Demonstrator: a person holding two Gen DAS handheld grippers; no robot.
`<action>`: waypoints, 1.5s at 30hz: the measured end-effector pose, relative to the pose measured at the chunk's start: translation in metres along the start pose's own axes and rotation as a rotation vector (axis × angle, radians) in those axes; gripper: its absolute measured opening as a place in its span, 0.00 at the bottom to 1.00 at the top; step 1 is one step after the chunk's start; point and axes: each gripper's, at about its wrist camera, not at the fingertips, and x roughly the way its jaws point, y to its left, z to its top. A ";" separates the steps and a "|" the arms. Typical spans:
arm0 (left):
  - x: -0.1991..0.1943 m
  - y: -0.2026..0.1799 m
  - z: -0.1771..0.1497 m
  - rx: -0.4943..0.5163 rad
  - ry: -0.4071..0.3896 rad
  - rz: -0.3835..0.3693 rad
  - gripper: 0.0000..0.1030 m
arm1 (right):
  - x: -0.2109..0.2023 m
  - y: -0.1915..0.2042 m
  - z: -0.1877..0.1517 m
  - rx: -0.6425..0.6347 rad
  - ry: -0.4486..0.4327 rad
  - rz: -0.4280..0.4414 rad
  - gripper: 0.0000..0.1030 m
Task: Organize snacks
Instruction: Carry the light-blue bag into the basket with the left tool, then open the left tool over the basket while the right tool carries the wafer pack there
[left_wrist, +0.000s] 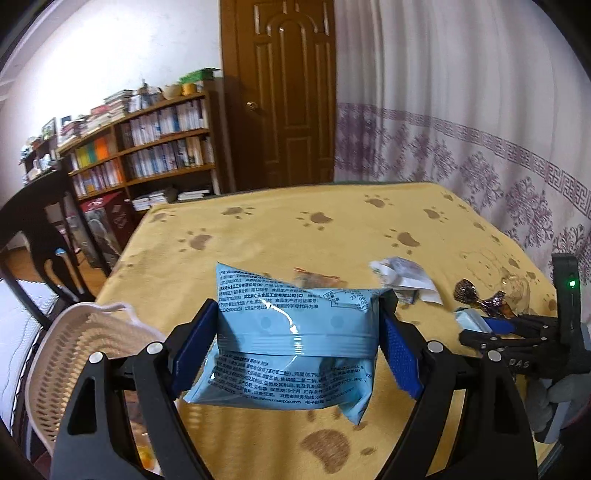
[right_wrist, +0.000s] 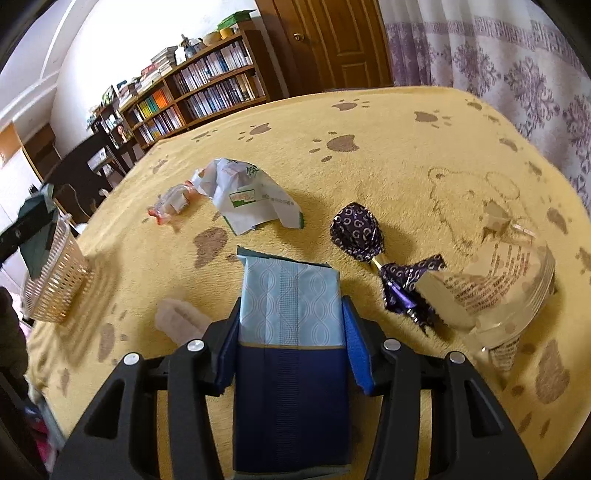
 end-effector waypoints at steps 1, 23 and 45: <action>-0.002 0.004 -0.001 -0.005 -0.003 0.006 0.82 | -0.001 -0.001 0.000 0.013 0.004 0.016 0.48; -0.030 0.122 -0.016 -0.210 -0.015 0.185 0.82 | -0.026 0.031 -0.006 0.001 -0.031 0.093 0.48; -0.047 0.177 -0.038 -0.346 -0.025 0.243 0.88 | -0.038 0.069 -0.009 -0.030 -0.048 0.162 0.48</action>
